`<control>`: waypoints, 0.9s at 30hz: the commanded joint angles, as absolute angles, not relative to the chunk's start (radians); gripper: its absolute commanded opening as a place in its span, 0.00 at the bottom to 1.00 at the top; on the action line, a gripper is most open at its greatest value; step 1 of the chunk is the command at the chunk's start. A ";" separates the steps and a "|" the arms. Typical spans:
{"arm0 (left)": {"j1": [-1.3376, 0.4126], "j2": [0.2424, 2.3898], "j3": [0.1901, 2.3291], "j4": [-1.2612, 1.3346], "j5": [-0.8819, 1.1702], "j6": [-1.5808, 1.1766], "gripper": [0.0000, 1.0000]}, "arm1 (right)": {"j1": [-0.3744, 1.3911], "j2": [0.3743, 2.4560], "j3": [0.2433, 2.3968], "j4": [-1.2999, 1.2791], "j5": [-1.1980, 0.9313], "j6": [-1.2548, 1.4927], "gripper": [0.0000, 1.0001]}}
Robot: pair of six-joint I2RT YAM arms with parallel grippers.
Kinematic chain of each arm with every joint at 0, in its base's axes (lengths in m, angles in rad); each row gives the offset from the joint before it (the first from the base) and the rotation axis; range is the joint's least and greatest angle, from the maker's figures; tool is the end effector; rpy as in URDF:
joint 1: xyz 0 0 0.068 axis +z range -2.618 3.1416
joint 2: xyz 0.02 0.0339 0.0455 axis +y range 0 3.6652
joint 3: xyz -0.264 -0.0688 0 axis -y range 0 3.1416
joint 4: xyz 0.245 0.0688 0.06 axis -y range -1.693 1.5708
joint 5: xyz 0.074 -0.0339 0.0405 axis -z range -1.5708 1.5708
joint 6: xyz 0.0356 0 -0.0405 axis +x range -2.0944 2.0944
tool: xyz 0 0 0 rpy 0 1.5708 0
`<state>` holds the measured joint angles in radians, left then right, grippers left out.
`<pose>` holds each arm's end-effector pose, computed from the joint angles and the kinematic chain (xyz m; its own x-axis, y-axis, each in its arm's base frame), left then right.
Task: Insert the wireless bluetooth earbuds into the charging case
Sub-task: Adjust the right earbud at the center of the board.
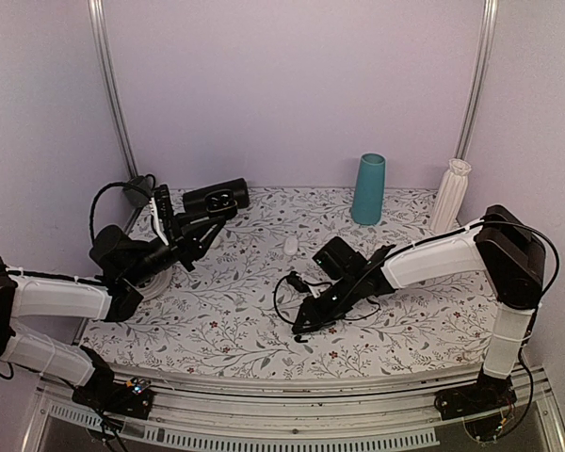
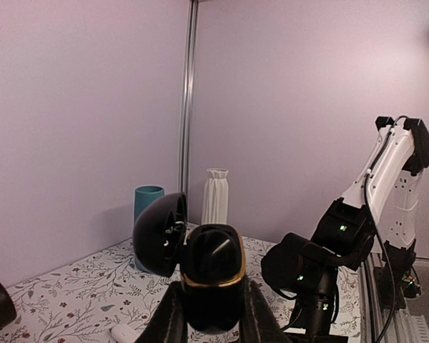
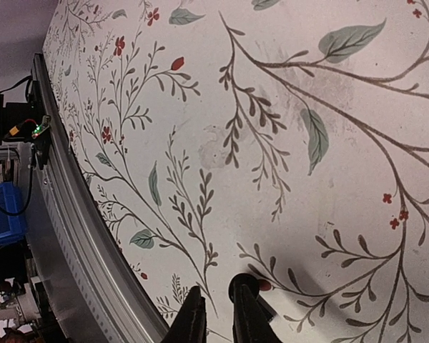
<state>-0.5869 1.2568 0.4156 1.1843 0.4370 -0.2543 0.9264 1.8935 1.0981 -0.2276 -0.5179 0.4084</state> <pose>0.1970 -0.1491 0.2577 0.0614 -0.3146 -0.9472 0.8773 0.4697 -0.0991 0.2098 0.3086 0.1413 -0.8080 -0.5009 -0.3101 -0.5760 0.5609 0.5947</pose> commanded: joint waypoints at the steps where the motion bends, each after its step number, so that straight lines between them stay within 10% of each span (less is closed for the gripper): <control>1: -0.597 1.245 0.408 1.189 0.436 -0.240 0.00 | 0.924 1.872 1.090 -0.207 -0.550 0.408 0.15; 27: -0.596 1.251 0.417 1.187 0.443 -0.243 0.00 | 0.946 1.904 1.078 -0.194 -0.611 0.411 0.15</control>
